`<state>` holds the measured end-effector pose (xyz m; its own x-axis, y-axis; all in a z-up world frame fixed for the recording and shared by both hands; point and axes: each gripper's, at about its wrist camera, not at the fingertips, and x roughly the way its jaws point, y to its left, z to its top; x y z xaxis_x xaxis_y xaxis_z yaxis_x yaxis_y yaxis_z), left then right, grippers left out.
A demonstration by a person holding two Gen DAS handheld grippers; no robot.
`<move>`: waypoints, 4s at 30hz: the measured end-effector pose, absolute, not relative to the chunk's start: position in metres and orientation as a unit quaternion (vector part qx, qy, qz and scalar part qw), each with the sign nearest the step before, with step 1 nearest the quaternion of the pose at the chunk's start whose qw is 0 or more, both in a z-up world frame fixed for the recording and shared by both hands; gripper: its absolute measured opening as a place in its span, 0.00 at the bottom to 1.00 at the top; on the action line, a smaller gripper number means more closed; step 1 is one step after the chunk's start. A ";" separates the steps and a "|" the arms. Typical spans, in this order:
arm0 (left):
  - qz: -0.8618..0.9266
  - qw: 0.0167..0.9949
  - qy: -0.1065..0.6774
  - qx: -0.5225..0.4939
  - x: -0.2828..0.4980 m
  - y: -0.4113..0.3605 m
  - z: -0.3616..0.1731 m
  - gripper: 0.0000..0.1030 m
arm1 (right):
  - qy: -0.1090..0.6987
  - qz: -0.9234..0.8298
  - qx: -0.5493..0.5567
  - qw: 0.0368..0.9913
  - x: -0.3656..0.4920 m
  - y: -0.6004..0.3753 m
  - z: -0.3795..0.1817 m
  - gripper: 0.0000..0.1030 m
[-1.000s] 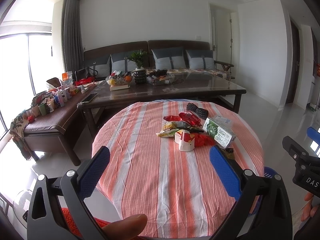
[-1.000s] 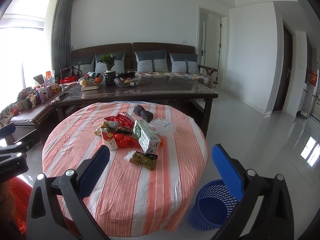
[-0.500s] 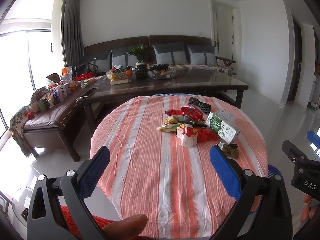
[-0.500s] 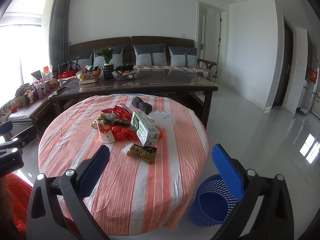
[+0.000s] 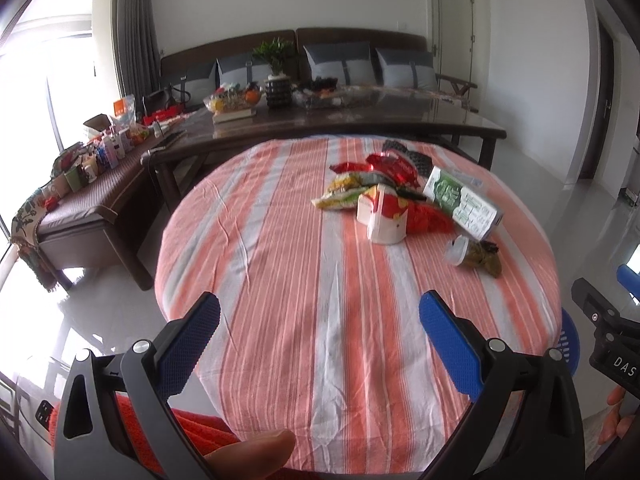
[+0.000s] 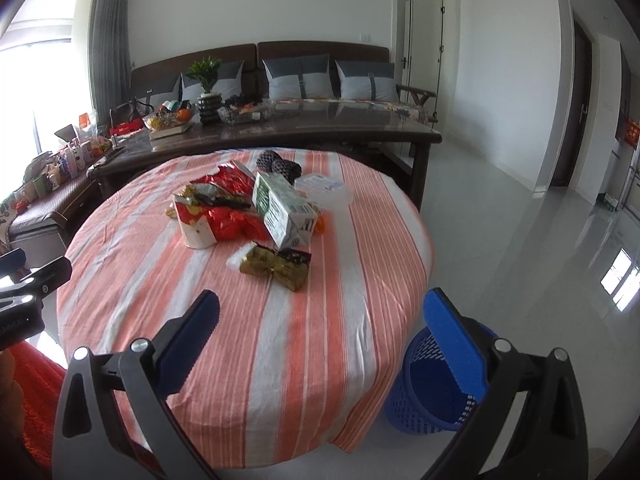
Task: Collect trash
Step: 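Reach the left tool to the white paper cup while the right tool approaches the gold wrapper, then close the left tool on the paper cup while the right tool grasps the gold wrapper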
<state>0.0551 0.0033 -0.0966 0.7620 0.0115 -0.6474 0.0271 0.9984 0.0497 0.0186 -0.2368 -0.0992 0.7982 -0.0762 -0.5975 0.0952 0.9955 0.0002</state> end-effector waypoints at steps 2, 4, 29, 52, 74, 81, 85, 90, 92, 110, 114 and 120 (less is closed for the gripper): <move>-0.008 0.932 0.361 0.023 0.062 0.003 -0.108 0.96 | 0.324 -0.049 0.017 0.945 0.022 -0.241 -0.109 0.95; -0.020 0.922 0.387 0.013 0.073 0.001 -0.126 0.96 | 0.334 -0.050 0.020 0.941 0.025 -0.244 -0.118 0.95; -0.016 0.889 0.456 0.019 0.133 -0.003 -0.193 0.96 | 0.421 0.012 0.034 0.906 0.054 -0.245 -0.185 0.95; -0.061 0.909 0.411 -0.017 0.259 -0.032 -0.117 0.96 | 0.416 0.011 0.027 0.909 0.056 -0.243 -0.188 0.95; -0.198 0.869 0.454 0.017 0.206 0.001 -0.186 0.96 | 0.424 0.014 0.030 0.905 0.056 -0.243 -0.188 0.95; -0.192 0.888 0.413 0.064 0.203 -0.017 -0.179 0.68 | 0.437 0.063 0.035 0.897 0.099 -0.255 -0.171 0.95; -0.197 0.884 0.420 0.057 0.204 -0.015 -0.182 0.41 | 0.463 0.120 0.050 0.877 0.145 -0.253 -0.173 0.95; -0.189 0.887 0.420 0.038 0.197 0.012 -0.177 0.36 | 0.481 0.253 0.097 0.834 0.166 -0.230 -0.172 0.89; -0.184 0.886 0.424 0.024 0.195 0.026 -0.176 0.36 | 0.477 0.333 0.107 0.807 0.152 -0.212 -0.162 0.86; -0.225 0.871 0.436 0.007 0.182 0.062 -0.171 0.53 | 0.487 0.257 -0.140 0.823 0.199 -0.173 -0.167 0.84; -0.235 0.869 0.436 -0.016 0.179 0.076 -0.167 0.58 | 0.487 0.262 -0.133 0.823 0.194 -0.173 -0.167 0.84; -0.238 0.861 0.447 -0.038 0.186 0.079 -0.173 0.50 | 0.497 0.246 -0.129 0.822 0.194 -0.168 -0.167 0.61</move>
